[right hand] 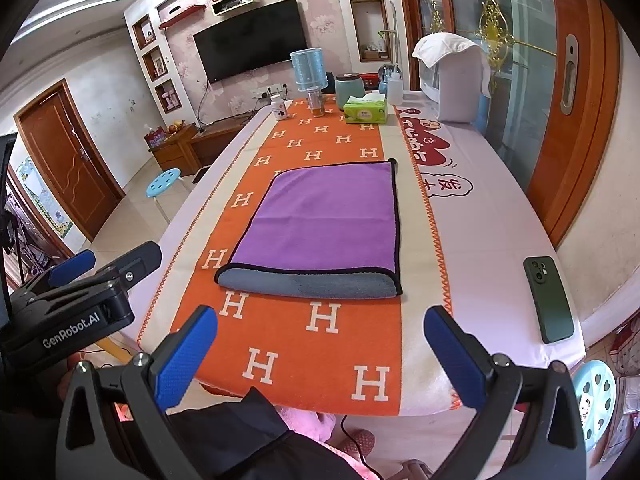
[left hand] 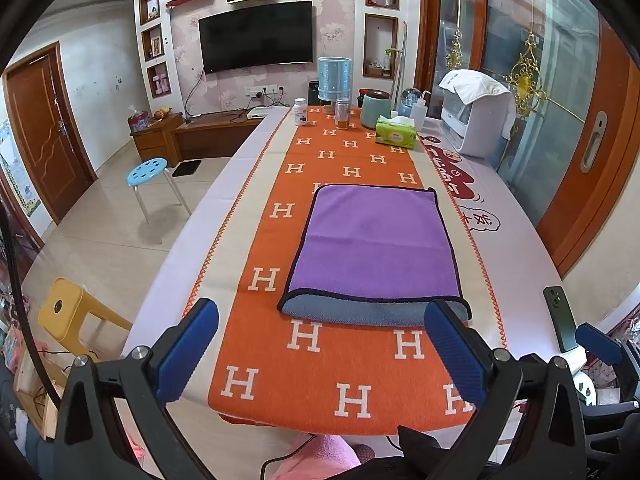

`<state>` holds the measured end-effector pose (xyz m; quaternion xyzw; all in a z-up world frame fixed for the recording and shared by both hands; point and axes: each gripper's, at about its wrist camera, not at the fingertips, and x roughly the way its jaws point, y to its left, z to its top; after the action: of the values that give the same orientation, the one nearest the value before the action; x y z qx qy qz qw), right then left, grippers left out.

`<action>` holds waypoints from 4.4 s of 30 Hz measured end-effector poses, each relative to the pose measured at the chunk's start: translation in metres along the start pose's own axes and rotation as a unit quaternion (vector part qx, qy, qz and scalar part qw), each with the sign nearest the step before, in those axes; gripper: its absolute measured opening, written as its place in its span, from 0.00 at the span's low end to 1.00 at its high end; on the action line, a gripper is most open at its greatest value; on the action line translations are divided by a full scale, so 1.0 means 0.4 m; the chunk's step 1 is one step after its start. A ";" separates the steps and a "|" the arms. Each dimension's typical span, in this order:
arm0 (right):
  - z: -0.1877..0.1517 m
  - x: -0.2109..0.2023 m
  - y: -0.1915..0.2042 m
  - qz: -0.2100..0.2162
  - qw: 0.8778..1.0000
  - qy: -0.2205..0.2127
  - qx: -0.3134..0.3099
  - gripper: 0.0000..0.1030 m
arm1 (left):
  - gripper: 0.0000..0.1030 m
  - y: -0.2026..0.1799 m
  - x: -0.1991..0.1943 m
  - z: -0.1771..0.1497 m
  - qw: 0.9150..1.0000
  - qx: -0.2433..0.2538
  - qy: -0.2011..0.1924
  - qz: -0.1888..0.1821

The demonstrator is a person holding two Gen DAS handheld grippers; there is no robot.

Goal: Fold towel

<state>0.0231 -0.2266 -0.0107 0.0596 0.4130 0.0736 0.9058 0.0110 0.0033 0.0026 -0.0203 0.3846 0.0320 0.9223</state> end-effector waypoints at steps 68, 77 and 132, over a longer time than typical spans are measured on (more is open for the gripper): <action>-0.010 0.032 -0.034 0.001 0.999 0.041 0.010 0.95 | 0.99 -0.029 0.009 -0.030 1.000 0.014 0.017 0.021; 0.000 0.097 -0.071 0.000 0.997 0.064 0.046 0.95 | 0.99 -0.022 0.094 -0.025 0.997 0.030 0.071 0.002; 0.004 0.550 -0.186 -0.015 0.989 0.138 -0.052 0.49 | 0.65 0.081 0.724 -0.002 0.939 0.108 0.278 -0.170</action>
<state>0.1733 -0.2594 -0.1849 -0.0044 0.5307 0.0893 0.8428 0.2116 0.0481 -0.2041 0.0067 0.6175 -0.1741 0.7670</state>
